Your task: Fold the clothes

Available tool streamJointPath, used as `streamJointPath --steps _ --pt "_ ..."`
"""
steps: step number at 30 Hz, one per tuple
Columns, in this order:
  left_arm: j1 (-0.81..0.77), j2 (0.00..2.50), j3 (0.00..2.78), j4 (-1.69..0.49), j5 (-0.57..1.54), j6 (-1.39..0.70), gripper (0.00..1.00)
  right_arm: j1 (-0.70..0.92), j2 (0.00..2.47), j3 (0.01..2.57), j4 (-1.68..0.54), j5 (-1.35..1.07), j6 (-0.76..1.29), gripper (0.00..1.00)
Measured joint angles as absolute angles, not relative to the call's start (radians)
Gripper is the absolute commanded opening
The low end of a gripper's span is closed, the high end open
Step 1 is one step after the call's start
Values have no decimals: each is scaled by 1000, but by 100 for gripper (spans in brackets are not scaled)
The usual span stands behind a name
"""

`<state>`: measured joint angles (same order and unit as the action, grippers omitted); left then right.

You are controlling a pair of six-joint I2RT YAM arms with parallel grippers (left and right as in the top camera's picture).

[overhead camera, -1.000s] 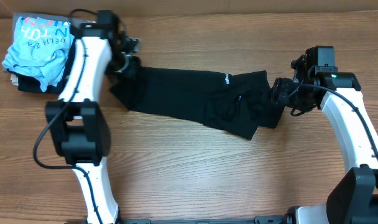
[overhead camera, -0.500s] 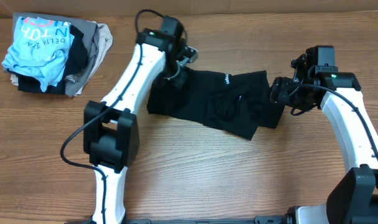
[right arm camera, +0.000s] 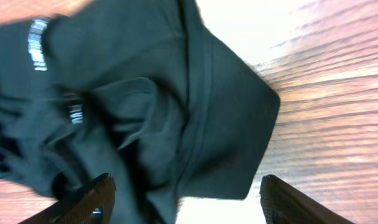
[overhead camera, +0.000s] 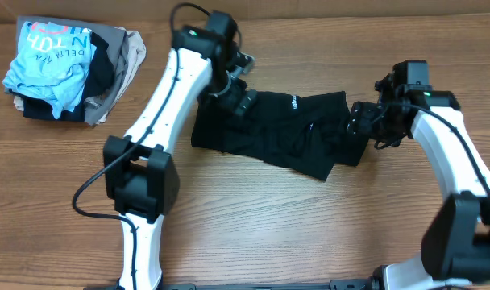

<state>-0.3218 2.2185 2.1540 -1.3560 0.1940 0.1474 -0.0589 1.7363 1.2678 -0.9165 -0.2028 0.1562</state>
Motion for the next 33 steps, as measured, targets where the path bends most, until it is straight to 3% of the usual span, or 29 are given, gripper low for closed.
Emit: streamJointPath --steps 3,5,14,20,22,23,27,33 --pt "-283 2218 2184 -1382 194 144 75 -59 1817 1267 -902 -203 157 80" --pt "-260 2218 2184 -1388 193 146 70 -59 1849 1267 -893 -203 161 81" --pt "-255 2219 2171 -1383 168 149 74 -130 1882 1266 -872 -207 183 84" --pt "-255 2219 2170 -1378 154 148 76 -171 1943 1266 -867 -294 170 77" --pt "-255 2219 2170 -1377 146 149 77 -170 1963 1270 -871 -330 162 71" --pt "-255 2219 2170 -1376 143 149 78 -170 1963 1270 -865 -346 161 62" --pt "-255 2219 2170 -1377 134 149 77 -169 1987 1269 -867 -422 152 6" --pt "-254 2219 2170 -1376 115 140 74 -190 2001 1268 -877 -489 148 4"
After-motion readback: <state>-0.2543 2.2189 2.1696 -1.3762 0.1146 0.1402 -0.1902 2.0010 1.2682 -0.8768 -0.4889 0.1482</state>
